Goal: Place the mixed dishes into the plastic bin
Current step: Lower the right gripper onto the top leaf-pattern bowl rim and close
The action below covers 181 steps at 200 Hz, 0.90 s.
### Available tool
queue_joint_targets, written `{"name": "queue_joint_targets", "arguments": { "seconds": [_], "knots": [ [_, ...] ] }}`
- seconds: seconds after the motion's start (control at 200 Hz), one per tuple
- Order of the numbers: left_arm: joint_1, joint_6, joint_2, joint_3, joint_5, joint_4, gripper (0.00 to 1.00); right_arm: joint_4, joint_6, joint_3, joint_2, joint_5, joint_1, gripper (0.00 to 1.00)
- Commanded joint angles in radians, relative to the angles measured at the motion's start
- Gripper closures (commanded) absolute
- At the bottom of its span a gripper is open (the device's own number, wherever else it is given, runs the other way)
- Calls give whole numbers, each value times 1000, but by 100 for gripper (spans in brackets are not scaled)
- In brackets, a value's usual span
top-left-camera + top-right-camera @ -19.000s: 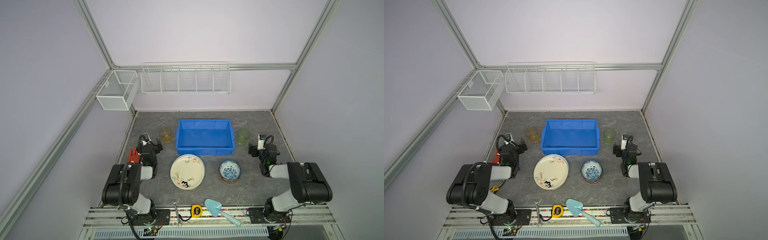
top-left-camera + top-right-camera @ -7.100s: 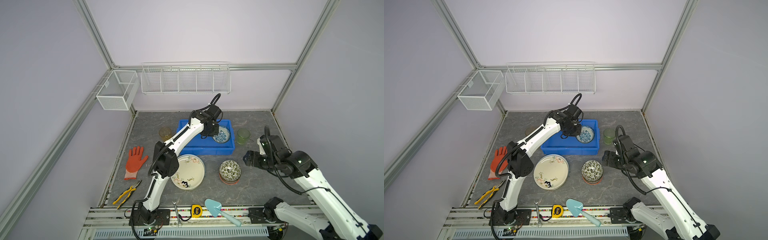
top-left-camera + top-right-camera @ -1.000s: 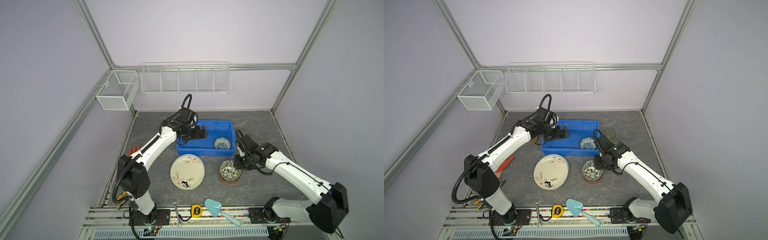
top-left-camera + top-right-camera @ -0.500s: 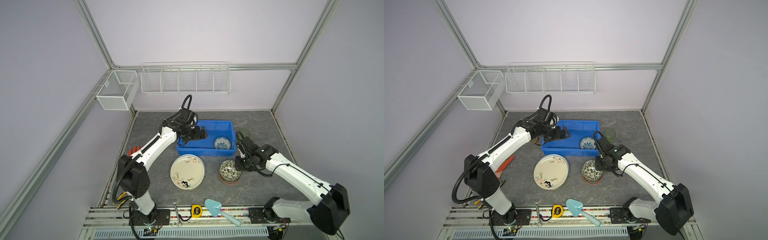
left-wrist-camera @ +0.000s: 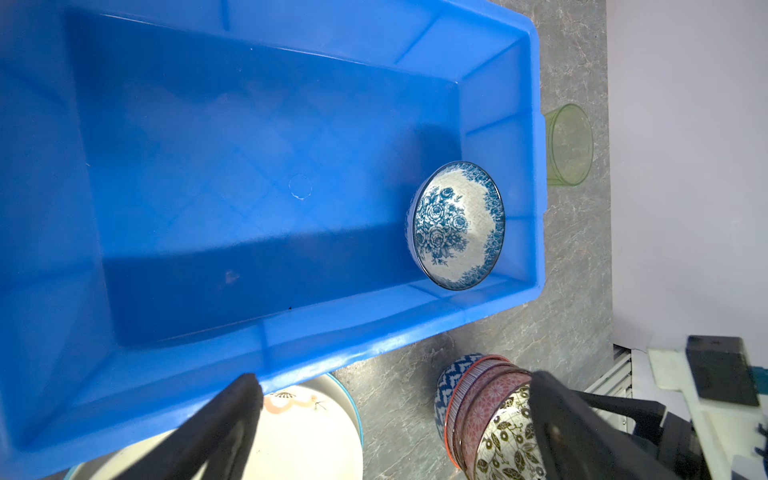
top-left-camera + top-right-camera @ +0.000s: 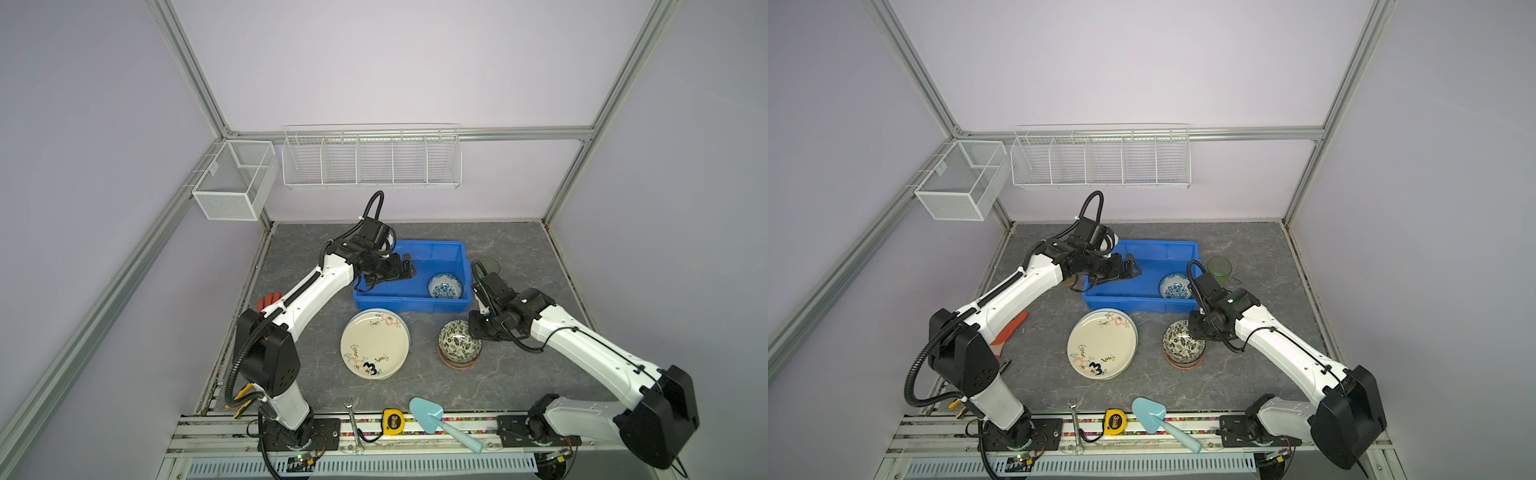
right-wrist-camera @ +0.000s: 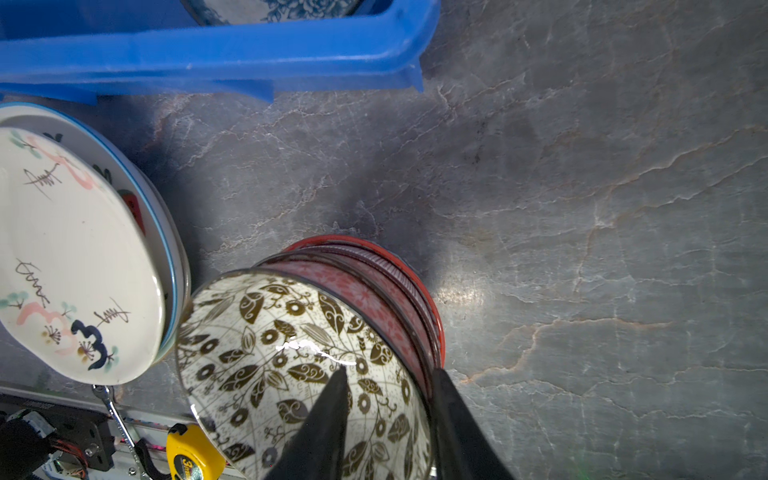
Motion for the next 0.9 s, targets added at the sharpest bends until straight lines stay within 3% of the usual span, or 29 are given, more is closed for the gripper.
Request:
{"name": "queue_joint_targets", "arguments": {
  "seconds": [0.0, 0.51, 0.9],
  "knots": [
    [1, -12, -5, -12, 10, 7, 0, 4, 19, 7, -3, -31, 8, 65],
    [1, -20, 5, -30, 22, 25, 0, -9, 54, -24, -62, -32, 15, 72],
    [1, -25, 4, -47, 25, 32, 0, -8, 43, -38, -23, -11, 15, 75]
  ]
}}
